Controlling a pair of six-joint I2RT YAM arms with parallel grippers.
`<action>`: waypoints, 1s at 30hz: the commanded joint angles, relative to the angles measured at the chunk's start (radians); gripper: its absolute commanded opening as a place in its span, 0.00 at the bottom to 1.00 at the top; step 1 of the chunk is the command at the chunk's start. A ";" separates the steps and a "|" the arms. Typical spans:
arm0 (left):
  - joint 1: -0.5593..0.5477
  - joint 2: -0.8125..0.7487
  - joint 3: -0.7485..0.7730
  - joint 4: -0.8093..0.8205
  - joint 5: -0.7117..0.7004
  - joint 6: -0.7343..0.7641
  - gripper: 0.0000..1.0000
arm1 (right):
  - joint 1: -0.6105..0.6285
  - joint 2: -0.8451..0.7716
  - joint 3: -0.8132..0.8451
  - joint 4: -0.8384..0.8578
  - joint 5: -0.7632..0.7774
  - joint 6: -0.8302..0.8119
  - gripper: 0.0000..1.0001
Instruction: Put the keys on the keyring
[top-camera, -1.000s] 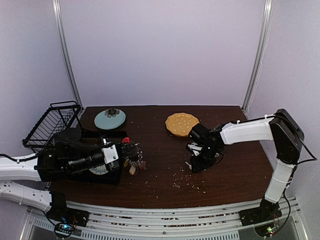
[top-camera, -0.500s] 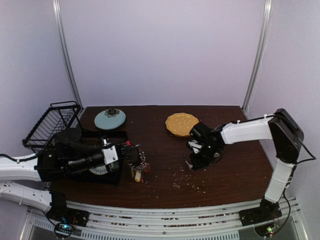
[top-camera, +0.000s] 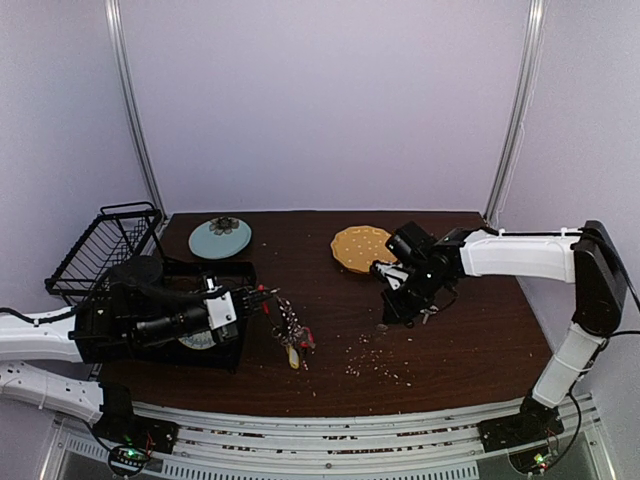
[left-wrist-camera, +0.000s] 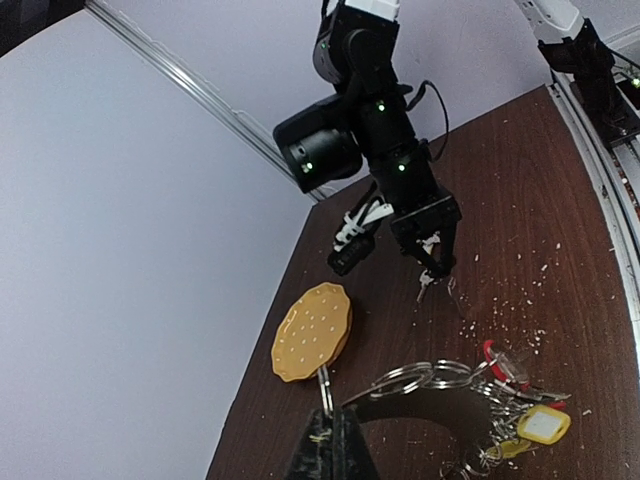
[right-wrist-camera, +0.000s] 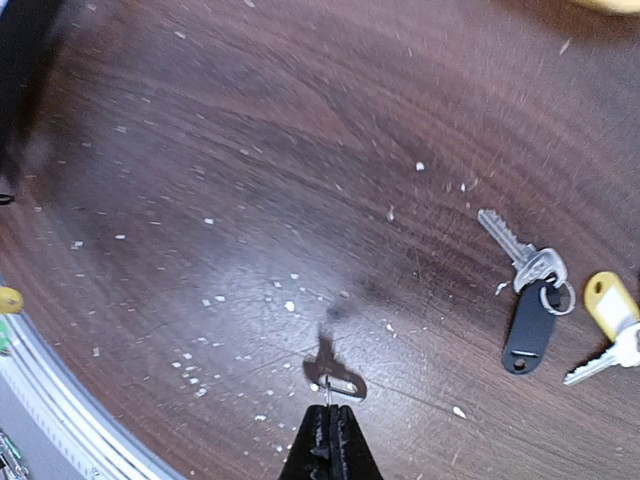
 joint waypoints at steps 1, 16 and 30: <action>0.004 0.010 0.011 0.053 -0.002 0.003 0.00 | 0.008 -0.072 0.026 -0.076 0.003 -0.040 0.00; 0.017 0.085 0.023 0.053 0.004 -0.061 0.00 | 0.158 -0.275 0.075 -0.090 -0.023 -0.145 0.00; 0.019 0.161 0.075 0.083 0.082 -0.199 0.00 | 0.388 -0.326 0.078 0.395 -0.066 -0.219 0.00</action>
